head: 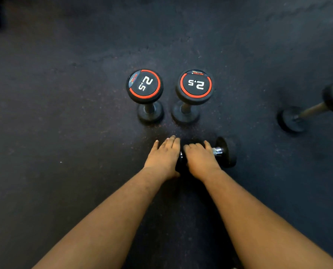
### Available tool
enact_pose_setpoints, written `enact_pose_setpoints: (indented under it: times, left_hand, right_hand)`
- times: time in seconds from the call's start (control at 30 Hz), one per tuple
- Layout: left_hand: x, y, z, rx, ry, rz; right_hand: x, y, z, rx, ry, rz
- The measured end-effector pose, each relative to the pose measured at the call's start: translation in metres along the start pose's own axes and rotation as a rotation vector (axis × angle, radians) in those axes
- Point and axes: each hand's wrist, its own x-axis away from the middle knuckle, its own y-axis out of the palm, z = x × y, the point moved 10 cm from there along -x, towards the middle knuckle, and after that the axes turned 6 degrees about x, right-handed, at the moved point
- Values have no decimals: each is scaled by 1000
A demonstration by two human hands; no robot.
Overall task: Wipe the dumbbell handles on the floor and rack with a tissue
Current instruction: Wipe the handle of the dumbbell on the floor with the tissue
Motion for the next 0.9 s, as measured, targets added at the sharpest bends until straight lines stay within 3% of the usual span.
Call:
enact_pose_setpoints:
  times: [0.2, 0.37, 0.57, 0.9]
  left_hand:
    - [2, 4, -1, -34, 7, -17]
    - [2, 5, -1, -41, 7, -4]
    - [4, 5, 0, -59, 17, -9]
    - [-4, 0, -3, 20, 7, -22]
  right_hand:
    - [40, 15, 12, 29, 52, 139]
    - [-6, 1, 23, 5, -13, -112]
    - [47, 15, 37, 99, 175, 248]
    - [55, 9, -17, -208, 39, 334]
